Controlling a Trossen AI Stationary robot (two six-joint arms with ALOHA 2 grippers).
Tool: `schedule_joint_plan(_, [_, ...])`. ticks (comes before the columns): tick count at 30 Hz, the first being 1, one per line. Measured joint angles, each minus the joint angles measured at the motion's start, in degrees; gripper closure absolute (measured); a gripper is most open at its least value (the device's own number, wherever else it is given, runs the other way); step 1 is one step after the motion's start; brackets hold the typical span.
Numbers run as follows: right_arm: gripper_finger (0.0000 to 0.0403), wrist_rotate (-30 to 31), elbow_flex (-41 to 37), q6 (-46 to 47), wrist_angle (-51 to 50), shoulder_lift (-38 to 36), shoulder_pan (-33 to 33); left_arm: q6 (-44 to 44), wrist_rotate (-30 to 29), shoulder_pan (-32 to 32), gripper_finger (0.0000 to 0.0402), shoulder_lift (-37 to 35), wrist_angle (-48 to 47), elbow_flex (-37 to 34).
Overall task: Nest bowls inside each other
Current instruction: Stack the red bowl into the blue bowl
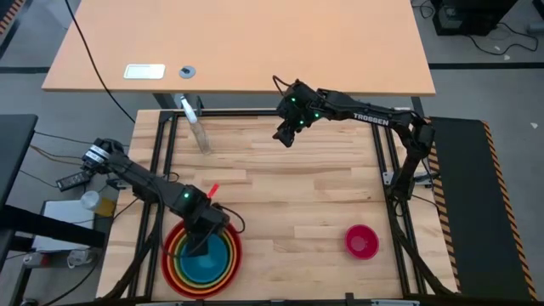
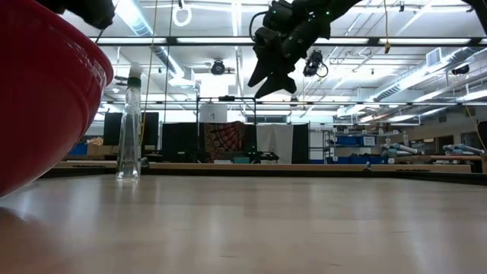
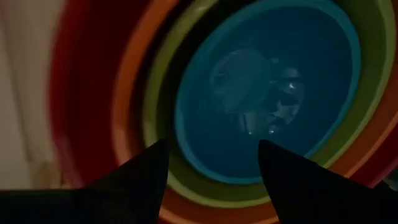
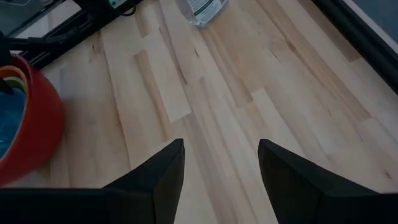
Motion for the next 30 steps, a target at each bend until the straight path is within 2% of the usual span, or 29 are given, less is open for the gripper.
schedule_joint_plan(5, [0.0193, -0.9, 0.0, -1.6, -2.2, 0.0, 0.2, 2.4, -3.0, 2.4, 0.0153, 0.0, -5.1, 4.6])
schedule_joint_plan(8, [0.0193, -1.7, 0.0, -6.2, -7.1, 0.0, 1.2, 3.5, -7.5, 5.7, 0.0153, 0.0, -6.8, 7.7])
schedule_joint_plan(13, [0.0193, -1.7, 0.0, -15.0, -15.2, 0.0, 4.0, 12.6, -14.1, 10.3, 0.0153, 0.0, -6.2, 10.7])
schedule_joint_plan(18, [0.0193, -1.3, 0.0, -15.1, -20.1, -0.5, 6.3, 21.7, -17.5, 14.8, 0.0153, 0.0, -2.5, 10.8])
schedule_joint_plan(25, [0.0193, 5.9, -0.1, -14.2, -22.3, -7.6, 12.0, 29.0, -21.5, 19.1, 0.0168, 0.0, 2.6, 10.8])
schedule_joint_plan(30, [0.0193, 7.3, -3.4, -13.6, -19.6, -16.0, 16.3, 36.6, -21.7, 20.4, 0.0197, 0.0, 8.3, 10.8])
